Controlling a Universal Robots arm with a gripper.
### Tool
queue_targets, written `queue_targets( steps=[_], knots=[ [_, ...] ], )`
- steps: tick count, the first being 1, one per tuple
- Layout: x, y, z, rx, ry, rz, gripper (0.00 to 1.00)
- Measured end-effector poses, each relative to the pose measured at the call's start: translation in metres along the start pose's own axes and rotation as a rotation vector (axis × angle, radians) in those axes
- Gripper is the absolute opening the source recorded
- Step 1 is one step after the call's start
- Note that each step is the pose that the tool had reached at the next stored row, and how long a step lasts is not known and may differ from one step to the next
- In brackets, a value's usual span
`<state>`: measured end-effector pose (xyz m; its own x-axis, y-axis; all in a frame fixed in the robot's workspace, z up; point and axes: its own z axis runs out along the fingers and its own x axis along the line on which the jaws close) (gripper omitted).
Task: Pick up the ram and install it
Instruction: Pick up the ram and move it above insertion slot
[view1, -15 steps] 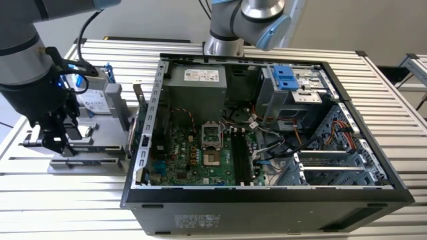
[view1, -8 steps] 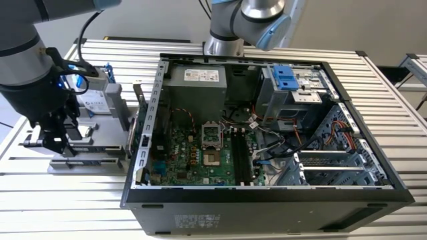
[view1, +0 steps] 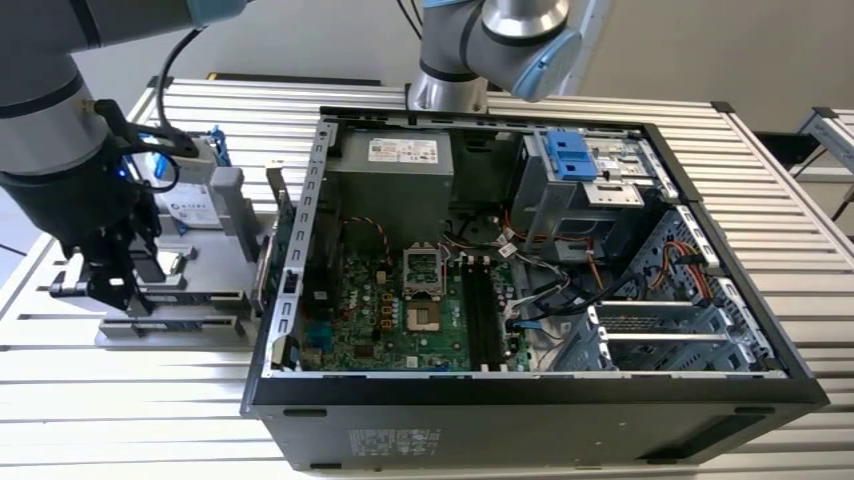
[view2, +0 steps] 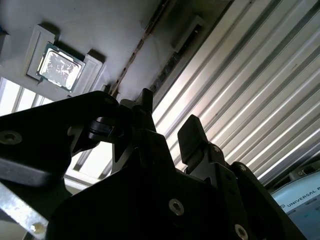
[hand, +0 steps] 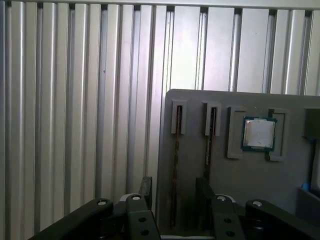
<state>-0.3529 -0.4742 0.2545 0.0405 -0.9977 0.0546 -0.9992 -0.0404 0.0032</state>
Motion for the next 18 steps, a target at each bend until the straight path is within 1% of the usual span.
queue_targets(
  steps=[5,12,18],
  knots=[
    [-0.0002,0.0,0.0026,-0.0003,0.0034,0.0,1.0],
    [-0.0004,0.0,0.0066,-0.0006,0.0104,0.0,1.0],
    [-0.0008,-0.0001,0.0114,-0.0008,0.0142,0.0,1.0]
  ],
)
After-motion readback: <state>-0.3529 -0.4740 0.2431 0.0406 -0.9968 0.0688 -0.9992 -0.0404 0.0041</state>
